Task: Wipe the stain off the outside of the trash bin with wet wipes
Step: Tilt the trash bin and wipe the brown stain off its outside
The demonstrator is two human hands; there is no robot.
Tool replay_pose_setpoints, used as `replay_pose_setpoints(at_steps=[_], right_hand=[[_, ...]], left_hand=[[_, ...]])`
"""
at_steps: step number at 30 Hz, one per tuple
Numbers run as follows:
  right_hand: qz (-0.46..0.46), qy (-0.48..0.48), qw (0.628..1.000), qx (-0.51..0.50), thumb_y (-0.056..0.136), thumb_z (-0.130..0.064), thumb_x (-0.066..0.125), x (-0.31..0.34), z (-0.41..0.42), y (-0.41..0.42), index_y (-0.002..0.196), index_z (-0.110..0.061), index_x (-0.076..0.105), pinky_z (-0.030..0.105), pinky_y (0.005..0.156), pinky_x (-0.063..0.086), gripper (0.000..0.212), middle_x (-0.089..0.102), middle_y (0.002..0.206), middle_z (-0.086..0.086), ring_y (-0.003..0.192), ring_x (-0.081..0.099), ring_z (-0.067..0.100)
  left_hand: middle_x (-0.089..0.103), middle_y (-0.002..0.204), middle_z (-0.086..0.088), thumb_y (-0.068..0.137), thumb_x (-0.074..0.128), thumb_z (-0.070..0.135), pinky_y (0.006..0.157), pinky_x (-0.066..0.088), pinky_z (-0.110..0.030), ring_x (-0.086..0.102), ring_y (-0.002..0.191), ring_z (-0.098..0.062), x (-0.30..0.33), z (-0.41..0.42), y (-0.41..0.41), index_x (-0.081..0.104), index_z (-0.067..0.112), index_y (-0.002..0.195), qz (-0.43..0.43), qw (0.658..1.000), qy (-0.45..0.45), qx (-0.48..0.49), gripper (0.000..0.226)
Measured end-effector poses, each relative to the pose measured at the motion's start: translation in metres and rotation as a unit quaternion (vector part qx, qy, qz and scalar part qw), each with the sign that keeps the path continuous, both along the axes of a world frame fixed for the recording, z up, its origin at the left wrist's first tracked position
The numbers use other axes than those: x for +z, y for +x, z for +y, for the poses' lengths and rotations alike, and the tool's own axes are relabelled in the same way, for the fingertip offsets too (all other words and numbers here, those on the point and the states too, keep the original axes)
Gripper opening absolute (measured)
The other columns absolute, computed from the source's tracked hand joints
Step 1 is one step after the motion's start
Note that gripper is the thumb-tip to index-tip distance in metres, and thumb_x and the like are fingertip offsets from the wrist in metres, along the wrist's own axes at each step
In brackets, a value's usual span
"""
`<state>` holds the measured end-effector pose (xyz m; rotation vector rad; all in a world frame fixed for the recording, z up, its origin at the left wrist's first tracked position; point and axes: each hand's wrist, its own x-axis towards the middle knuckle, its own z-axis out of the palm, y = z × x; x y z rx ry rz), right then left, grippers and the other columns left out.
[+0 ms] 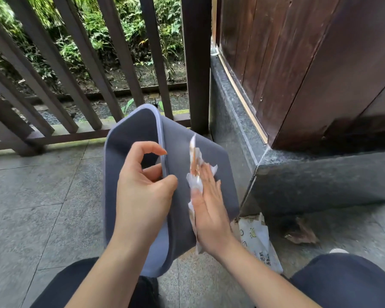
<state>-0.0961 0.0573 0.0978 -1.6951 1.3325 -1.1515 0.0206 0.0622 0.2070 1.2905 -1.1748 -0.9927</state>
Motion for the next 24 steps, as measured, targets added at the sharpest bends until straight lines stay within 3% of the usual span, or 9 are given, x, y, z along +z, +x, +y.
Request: replay_pose_setpoints(at_steps=[4,7,10,12,15,18,20,22,24], right_hand=[[0.056,-0.082,0.993,0.065,0.108,-0.038,0.028,0.026,-0.018,-0.015,0.150,-0.062,0.002,0.037,0.125,-0.012,0.055,0.003,0.162,-0.036,0.154,-0.002,-0.002],[0.088,-0.077,0.991,0.063,0.106,-0.047,0.025,0.035,-0.041,-0.023,0.148,-0.065,0.002,0.041,0.124,-0.012,0.052,0.006,0.164,-0.030,0.153,-0.002,-0.006],[0.107,-0.049,0.993,0.024,0.103,-0.057,0.019,0.035,-0.066,-0.030,0.157,-0.049,0.007,0.040,0.124,-0.014,0.055,0.009,0.163,-0.029,0.150,-0.002,-0.012],[0.104,-0.013,0.995,-0.006,0.102,-0.059,0.017,0.030,-0.078,-0.036,0.157,-0.048,0.011,0.039,0.123,-0.015,0.056,0.010,0.159,-0.032,0.150,0.001,-0.010],[0.091,0.078,0.991,-0.059,0.107,-0.052,0.015,0.011,-0.088,-0.049,0.155,-0.052,0.014,0.044,0.124,-0.014,0.047,0.013,0.167,-0.021,0.155,0.001,0.005],[0.084,0.164,0.979,-0.087,0.109,-0.048,0.013,-0.002,-0.086,-0.052,0.161,-0.038,0.006,0.048,0.126,-0.010,0.053,0.002,0.171,-0.011,0.156,-0.008,0.010],[0.070,0.144,0.983,-0.084,0.111,-0.043,0.017,0.003,-0.082,-0.044,0.161,-0.035,0.005,0.045,0.125,-0.013,0.052,0.001,0.171,-0.010,0.155,-0.010,0.008],[0.052,0.082,0.993,-0.061,0.111,-0.040,0.021,0.020,-0.077,-0.031,0.161,-0.035,0.009,0.044,0.125,-0.012,0.052,0.005,0.170,-0.013,0.153,-0.008,0.001],[0.066,0.000,0.998,-0.009,0.111,-0.039,0.022,0.042,-0.071,-0.012,0.162,-0.032,0.009,0.047,0.126,-0.008,0.053,0.006,0.170,-0.013,0.153,-0.009,0.001]], left_hand=[[0.075,0.073,-0.021,0.067,0.055,-0.005,0.057,0.047,-0.046,0.057,0.059,-0.032,0.008,0.001,0.005,0.060,0.033,0.099,0.031,0.999,-0.007,-0.014,0.049],[0.076,0.077,-0.023,0.067,0.054,-0.009,0.058,0.049,-0.047,0.060,0.062,-0.036,0.012,0.002,0.008,0.061,0.032,0.098,0.053,0.998,0.004,-0.038,0.052],[0.074,0.069,-0.015,0.068,0.053,-0.015,0.045,0.040,-0.021,0.053,0.052,-0.021,0.015,0.001,0.015,0.062,0.031,0.093,0.050,0.998,0.007,-0.040,0.053],[0.073,0.065,-0.009,0.070,0.052,-0.021,0.040,0.035,-0.017,0.051,0.048,-0.016,0.015,0.000,0.018,0.061,0.030,0.091,0.050,0.998,0.013,-0.037,0.056],[0.073,0.067,-0.014,0.070,0.051,-0.022,0.041,0.035,-0.019,0.052,0.053,-0.020,0.014,0.002,0.018,0.059,0.029,0.090,0.046,0.998,0.022,-0.043,0.055],[0.072,0.068,-0.018,0.070,0.052,-0.018,0.043,0.032,-0.018,0.045,0.053,-0.019,0.013,0.003,0.016,0.058,0.029,0.091,0.032,0.998,0.032,-0.049,0.052],[0.070,0.071,-0.024,0.066,0.052,-0.011,0.051,0.036,-0.024,0.044,0.053,-0.019,0.014,0.004,0.015,0.058,0.030,0.093,0.023,0.998,0.033,-0.050,0.049],[0.065,0.079,-0.037,0.063,0.052,-0.005,0.057,0.034,-0.037,0.042,0.058,-0.026,0.017,0.004,0.015,0.058,0.031,0.097,0.016,0.998,0.036,-0.055,0.050],[0.063,0.080,-0.040,0.062,0.052,-0.004,0.057,0.034,-0.042,0.042,0.059,-0.029,0.017,0.004,0.014,0.059,0.031,0.099,0.010,0.998,0.032,-0.056,0.051]])
